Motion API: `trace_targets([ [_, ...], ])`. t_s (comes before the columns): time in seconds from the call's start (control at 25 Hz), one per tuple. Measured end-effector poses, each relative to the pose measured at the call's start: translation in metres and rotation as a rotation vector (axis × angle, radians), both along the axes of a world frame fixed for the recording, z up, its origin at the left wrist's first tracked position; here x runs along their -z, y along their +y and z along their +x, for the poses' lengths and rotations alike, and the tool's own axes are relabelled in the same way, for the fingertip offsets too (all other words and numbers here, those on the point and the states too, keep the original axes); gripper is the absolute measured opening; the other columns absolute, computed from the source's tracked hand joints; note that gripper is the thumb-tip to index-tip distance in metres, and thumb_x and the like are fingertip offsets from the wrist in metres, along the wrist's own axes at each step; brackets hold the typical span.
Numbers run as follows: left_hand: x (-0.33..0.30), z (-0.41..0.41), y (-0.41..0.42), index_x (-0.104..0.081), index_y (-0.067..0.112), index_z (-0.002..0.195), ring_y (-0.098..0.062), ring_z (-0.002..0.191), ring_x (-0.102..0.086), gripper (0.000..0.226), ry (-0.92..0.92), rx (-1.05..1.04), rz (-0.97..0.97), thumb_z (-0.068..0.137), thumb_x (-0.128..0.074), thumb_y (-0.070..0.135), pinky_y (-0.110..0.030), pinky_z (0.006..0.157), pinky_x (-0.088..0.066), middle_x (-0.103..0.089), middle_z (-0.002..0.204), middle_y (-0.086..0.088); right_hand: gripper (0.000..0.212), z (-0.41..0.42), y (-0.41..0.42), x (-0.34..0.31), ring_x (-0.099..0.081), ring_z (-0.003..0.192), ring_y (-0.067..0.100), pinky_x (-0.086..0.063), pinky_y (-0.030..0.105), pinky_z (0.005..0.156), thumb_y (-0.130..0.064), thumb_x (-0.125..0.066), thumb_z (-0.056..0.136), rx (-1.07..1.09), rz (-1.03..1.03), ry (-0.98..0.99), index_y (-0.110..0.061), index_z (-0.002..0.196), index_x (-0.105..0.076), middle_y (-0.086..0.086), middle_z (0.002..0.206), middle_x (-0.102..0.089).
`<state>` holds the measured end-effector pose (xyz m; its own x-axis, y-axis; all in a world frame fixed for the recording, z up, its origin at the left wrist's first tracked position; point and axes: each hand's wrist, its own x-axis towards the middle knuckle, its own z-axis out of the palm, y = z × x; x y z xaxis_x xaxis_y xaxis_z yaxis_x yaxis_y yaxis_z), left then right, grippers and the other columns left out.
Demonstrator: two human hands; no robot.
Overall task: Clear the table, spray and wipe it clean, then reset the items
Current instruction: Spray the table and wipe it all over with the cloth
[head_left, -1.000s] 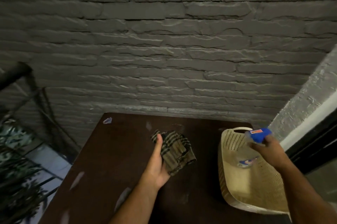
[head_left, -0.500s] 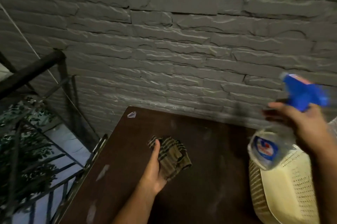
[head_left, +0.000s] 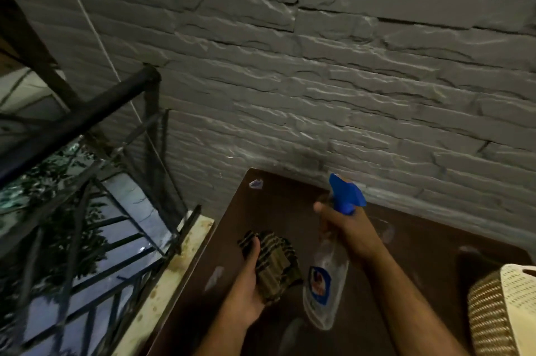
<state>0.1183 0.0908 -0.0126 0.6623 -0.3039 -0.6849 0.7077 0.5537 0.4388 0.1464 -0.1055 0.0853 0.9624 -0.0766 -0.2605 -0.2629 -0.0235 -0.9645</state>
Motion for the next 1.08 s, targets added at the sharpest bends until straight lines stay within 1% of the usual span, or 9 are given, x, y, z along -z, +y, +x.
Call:
trace_targets([
  [0.08,0.016,0.001,0.027,-0.064,0.009,0.119,-0.032,0.108,-0.064,0.063,0.024,-0.040,0.039,0.076,-0.059,0.054,-0.045,0.092,-0.049,-0.071,0.109,-0.016,0.020,0.011,0.018,0.018,-0.051,0.055,0.023,-0.048,0.038,0.059,-0.017,-0.073,0.078,-0.024,-0.074,0.072,-0.010,0.082,-0.055,0.008,0.062,-0.051],
  [0.16,0.033,0.002,0.050,-0.062,0.010,0.123,-0.032,0.108,-0.065,0.065,0.046,-0.084,0.076,0.076,-0.063,0.054,-0.047,0.097,-0.047,-0.070,0.112,-0.016,0.015,0.019,0.033,0.035,-0.051,0.053,0.022,-0.047,0.036,0.057,-0.009,-0.070,0.080,-0.043,-0.182,0.154,-0.007,0.083,-0.056,0.009,0.061,-0.053],
  [0.28,0.058,0.006,0.073,-0.056,0.015,0.132,-0.032,0.111,-0.065,0.075,0.040,-0.098,0.131,0.073,-0.069,0.059,-0.052,0.103,-0.043,-0.068,0.119,-0.014,0.021,0.033,0.046,0.056,-0.056,0.056,0.020,-0.051,0.030,0.054,-0.013,-0.070,0.080,-0.080,-0.281,0.245,-0.006,0.094,-0.057,0.008,0.067,-0.058],
  [0.44,0.075,0.010,0.080,-0.053,0.019,0.135,-0.029,0.112,-0.064,0.081,0.013,-0.115,0.179,0.070,-0.071,0.064,-0.052,0.103,-0.043,-0.067,0.121,-0.011,0.016,0.049,0.048,0.075,-0.060,0.054,0.018,-0.055,0.036,0.060,-0.015,-0.070,0.080,-0.024,-0.360,0.271,-0.008,0.086,-0.058,0.008,0.064,-0.062],
  [0.56,0.076,0.013,0.078,-0.054,0.021,0.134,-0.030,0.114,-0.063,0.074,-0.010,-0.138,0.185,0.073,-0.069,0.060,-0.054,0.104,-0.041,-0.067,0.121,-0.010,0.021,0.050,0.036,0.080,-0.062,0.058,0.022,-0.056,0.039,0.064,-0.015,-0.072,0.079,0.033,-0.366,0.275,-0.009,0.092,-0.058,0.010,0.069,-0.063],
  [0.72,0.072,0.010,0.075,-0.053,0.019,0.135,-0.027,0.115,-0.062,0.070,-0.038,-0.154,0.196,0.077,-0.065,0.057,-0.051,0.106,-0.040,-0.067,0.122,-0.009,0.031,0.038,-0.004,0.086,-0.064,0.060,0.026,-0.058,0.043,0.068,-0.017,-0.075,0.077,0.222,-0.408,0.398,-0.003,0.100,-0.059,0.015,0.074,-0.066],
  [0.88,0.069,0.002,0.075,-0.052,0.015,0.136,-0.027,0.117,-0.061,0.071,-0.052,-0.175,0.166,0.080,-0.062,0.056,-0.049,0.108,-0.038,-0.066,0.124,-0.011,0.026,0.013,-0.001,0.087,-0.066,0.061,0.026,-0.059,0.045,0.073,-0.023,-0.075,0.076,0.008,-0.515,0.489,-0.002,0.089,-0.064,0.016,0.071,-0.069],
  [1.0,0.061,-0.005,0.073,-0.052,0.012,0.136,-0.028,0.118,-0.061,0.068,-0.084,-0.185,0.141,0.083,-0.058,0.055,-0.045,0.105,-0.041,-0.065,0.125,-0.012,0.017,0.001,0.028,0.086,-0.065,0.059,0.021,-0.058,0.042,0.069,-0.023,-0.074,0.073,-0.159,-0.483,0.366,-0.014,0.084,-0.065,0.006,0.066,-0.067],
  [1.08,0.056,-0.010,0.070,-0.053,0.012,0.135,-0.028,0.116,-0.061,0.066,-0.094,-0.187,0.157,0.085,-0.056,0.055,-0.044,0.099,-0.045,-0.065,0.125,-0.012,0.015,-0.003,0.046,0.087,-0.067,0.068,0.019,-0.059,0.039,0.074,-0.022,-0.072,0.074,-0.231,-0.470,0.322,-0.023,0.086,-0.062,0.001,0.072,-0.067],
])
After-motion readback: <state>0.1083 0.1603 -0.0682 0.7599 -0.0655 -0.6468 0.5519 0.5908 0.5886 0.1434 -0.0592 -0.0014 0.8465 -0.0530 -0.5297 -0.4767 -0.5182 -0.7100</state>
